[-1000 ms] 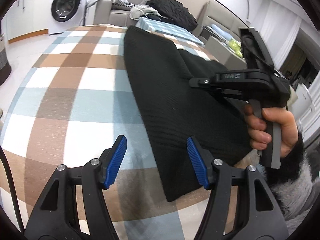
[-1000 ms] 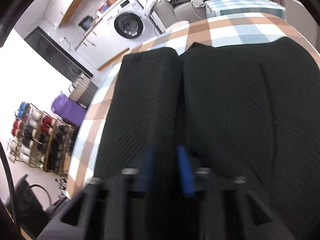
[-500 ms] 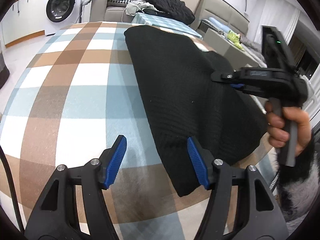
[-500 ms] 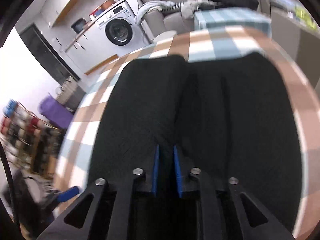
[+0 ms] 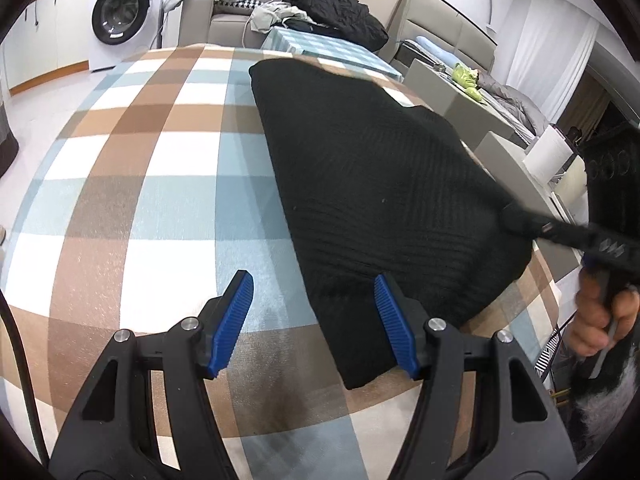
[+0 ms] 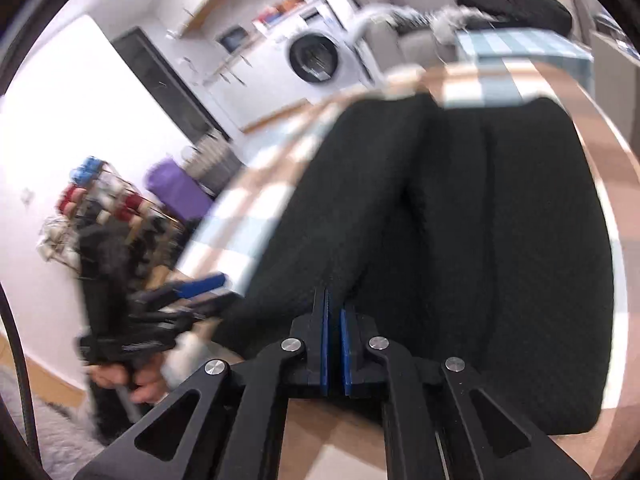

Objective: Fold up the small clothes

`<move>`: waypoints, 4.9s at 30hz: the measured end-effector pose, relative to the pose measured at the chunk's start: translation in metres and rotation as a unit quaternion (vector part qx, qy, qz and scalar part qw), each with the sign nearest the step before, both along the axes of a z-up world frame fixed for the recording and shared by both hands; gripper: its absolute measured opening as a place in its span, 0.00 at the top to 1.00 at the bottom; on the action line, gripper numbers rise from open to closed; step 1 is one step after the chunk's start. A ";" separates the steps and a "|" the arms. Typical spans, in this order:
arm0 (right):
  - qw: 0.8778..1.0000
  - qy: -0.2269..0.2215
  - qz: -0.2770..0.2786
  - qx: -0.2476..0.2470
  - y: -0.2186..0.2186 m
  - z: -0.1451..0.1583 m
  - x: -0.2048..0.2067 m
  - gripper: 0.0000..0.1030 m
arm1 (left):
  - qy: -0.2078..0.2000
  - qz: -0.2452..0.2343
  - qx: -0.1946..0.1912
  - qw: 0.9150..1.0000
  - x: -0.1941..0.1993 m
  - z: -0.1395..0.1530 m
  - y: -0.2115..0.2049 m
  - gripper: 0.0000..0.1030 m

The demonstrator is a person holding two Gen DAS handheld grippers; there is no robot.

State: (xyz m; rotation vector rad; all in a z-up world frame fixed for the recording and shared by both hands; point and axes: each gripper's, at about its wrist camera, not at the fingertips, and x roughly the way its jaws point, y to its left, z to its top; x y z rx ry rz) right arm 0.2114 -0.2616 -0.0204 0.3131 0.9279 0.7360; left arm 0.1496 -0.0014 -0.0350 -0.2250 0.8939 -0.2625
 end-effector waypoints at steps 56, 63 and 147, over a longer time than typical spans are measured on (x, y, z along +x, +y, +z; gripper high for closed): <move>0.979 0.055 -0.180 -0.077 -0.022 -0.046 0.188 0.69 | 0.020 -0.021 -0.021 0.999 0.024 -0.019 -0.008 0.41; 0.976 -0.060 -0.206 -0.037 -0.027 -0.009 0.170 0.96 | -0.001 -0.010 -0.018 1.000 0.021 -0.008 -0.006 0.41; 0.989 0.041 -0.132 -0.058 -0.050 -0.038 0.011 0.75 | 0.027 -0.052 0.001 0.998 -0.002 -0.017 -0.023 0.40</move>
